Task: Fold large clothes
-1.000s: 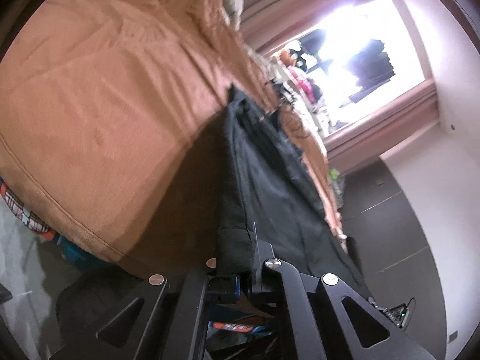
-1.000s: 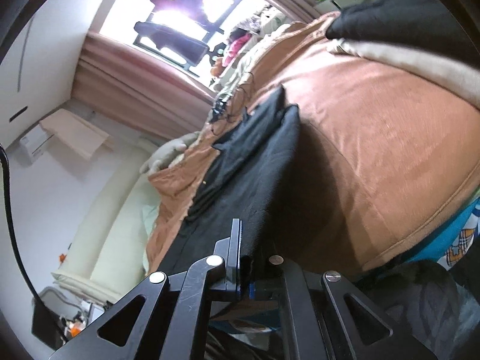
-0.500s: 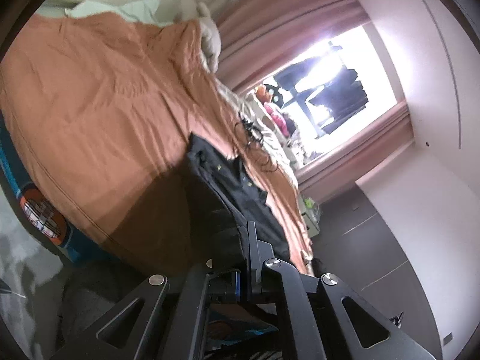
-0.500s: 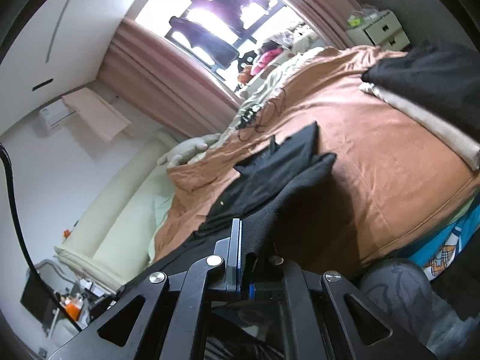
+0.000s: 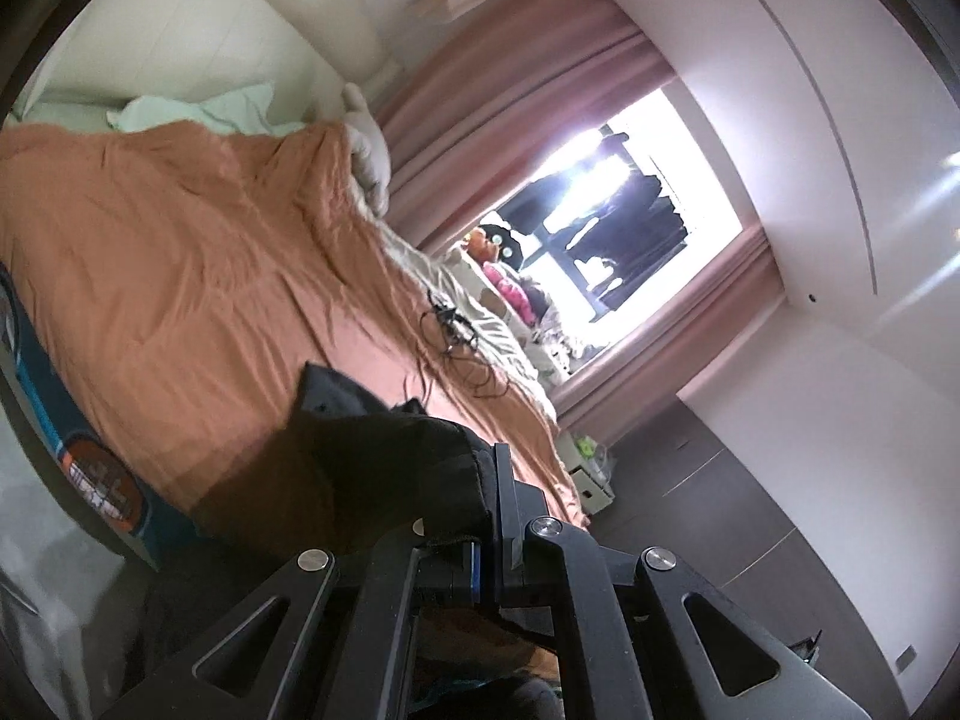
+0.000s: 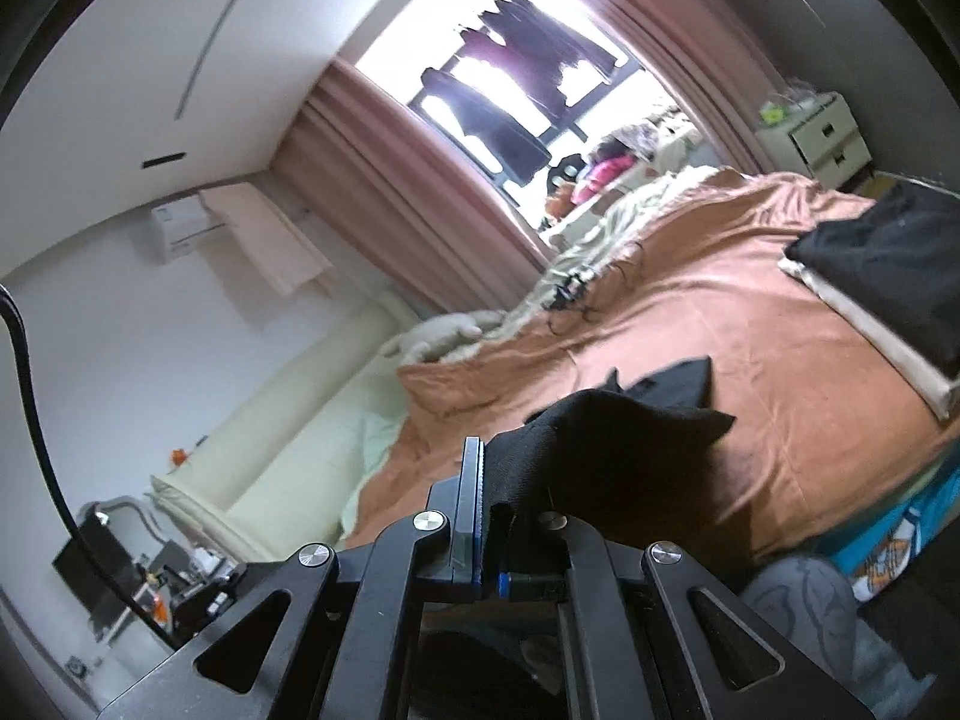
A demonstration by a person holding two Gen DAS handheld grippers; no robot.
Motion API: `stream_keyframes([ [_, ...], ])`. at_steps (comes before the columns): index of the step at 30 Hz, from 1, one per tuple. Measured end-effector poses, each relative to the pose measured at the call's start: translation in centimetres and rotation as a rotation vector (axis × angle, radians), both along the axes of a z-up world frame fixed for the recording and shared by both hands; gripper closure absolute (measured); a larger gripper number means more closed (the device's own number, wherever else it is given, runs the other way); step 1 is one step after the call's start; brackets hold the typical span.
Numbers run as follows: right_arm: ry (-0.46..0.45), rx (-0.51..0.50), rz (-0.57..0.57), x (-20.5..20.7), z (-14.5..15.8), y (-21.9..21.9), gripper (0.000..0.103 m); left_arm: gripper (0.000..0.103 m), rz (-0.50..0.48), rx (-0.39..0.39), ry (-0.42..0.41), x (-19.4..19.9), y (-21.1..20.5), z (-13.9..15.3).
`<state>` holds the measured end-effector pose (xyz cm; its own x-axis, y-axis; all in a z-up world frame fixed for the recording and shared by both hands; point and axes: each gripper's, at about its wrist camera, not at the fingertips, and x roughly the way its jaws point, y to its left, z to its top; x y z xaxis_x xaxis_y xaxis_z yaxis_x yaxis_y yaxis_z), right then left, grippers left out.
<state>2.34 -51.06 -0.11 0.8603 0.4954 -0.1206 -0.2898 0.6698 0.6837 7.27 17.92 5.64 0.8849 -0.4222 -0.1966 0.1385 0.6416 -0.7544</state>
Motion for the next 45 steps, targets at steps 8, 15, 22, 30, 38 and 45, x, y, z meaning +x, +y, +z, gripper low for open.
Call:
stream_keyframes([
  [8, 0.021, 0.007, -0.001, 1.6, -0.6, -0.2, 0.1, 0.102, 0.008, 0.012, 0.01, 1.2, -0.3, -0.1],
  [15, 0.069, -0.021, -0.03, 8.1, 0.7, -0.1, 0.1, 0.102, -0.012, 0.076, 0.05, 8.1, -1.7, 1.0],
  [22, 0.058, -0.045, -0.057, 15.3, 3.2, -0.3, 0.099, 0.102, -0.011, 0.126, 0.058, 16.8, -2.2, 3.3],
  [30, 0.134, -0.081, -0.081, 24.2, 3.8, -0.3, 0.099, 0.102, -0.01, 0.157, 0.111, 26.3, -2.7, 3.2],
  [38, 0.262, -0.105, -0.066, 31.9, 1.4, 0.3, 0.099, 0.102, -0.004, 0.155, 0.256, 33.7, -2.4, -2.1],
  [45, 0.367, -0.123, -0.074, 37.0, -3.0, 0.4, 0.099, 0.102, -0.003, 0.179, 0.36, 39.1, -3.0, -6.6],
])
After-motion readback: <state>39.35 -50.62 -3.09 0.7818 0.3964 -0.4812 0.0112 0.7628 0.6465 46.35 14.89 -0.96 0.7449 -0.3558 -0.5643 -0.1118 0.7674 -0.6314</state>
